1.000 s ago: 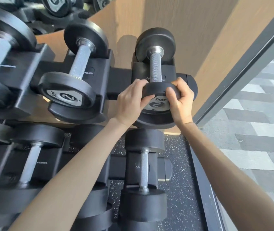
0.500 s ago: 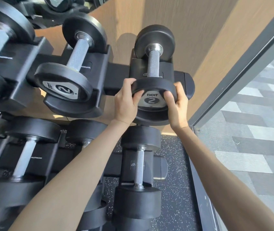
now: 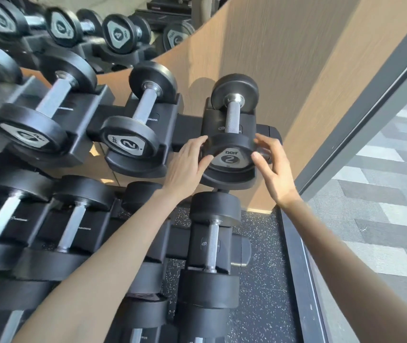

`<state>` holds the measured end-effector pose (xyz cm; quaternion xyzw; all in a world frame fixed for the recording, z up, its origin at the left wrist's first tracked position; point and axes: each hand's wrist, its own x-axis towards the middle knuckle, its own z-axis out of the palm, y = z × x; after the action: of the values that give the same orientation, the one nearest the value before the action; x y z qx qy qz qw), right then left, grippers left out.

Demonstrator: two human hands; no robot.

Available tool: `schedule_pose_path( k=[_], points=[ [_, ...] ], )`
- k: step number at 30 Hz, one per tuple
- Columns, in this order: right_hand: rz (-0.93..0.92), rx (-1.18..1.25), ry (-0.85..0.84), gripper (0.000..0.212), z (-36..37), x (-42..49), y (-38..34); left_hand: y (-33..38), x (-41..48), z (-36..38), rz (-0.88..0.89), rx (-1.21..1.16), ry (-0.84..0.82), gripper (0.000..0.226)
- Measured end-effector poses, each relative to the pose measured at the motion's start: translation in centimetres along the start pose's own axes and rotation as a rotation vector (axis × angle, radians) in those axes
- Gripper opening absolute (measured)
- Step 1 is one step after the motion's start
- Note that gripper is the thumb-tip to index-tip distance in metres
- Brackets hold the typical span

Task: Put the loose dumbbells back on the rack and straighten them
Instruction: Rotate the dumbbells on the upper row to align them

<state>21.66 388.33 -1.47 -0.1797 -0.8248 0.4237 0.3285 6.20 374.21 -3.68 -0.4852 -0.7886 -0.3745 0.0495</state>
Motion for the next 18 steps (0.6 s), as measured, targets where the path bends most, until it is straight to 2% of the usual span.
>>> schedule_pose_path(
  k=[5,9,13,18],
  points=[
    [-0.241,-0.391,0.074,0.064,-4.8,-3.8,-5.9,3.3,-5.4,-5.8,0.219,0.199,-0.036,0.059],
    [-0.431,-0.623,0.081,0.066,-5.3,-8.0,-8.4,5.2,-10.3,-8.8,0.268,0.377,-0.028,0.061],
    [-0.399,-0.732,0.01,0.068,-3.0,-12.7,-8.7,5.3,-14.5,-10.6,0.141,0.498,-0.025,0.064],
    [-0.254,-0.907,-0.102,0.069,1.7,-15.4,-7.2,2.2,-16.8,-12.3,-0.028,0.635,-0.099,0.068]
  ],
)
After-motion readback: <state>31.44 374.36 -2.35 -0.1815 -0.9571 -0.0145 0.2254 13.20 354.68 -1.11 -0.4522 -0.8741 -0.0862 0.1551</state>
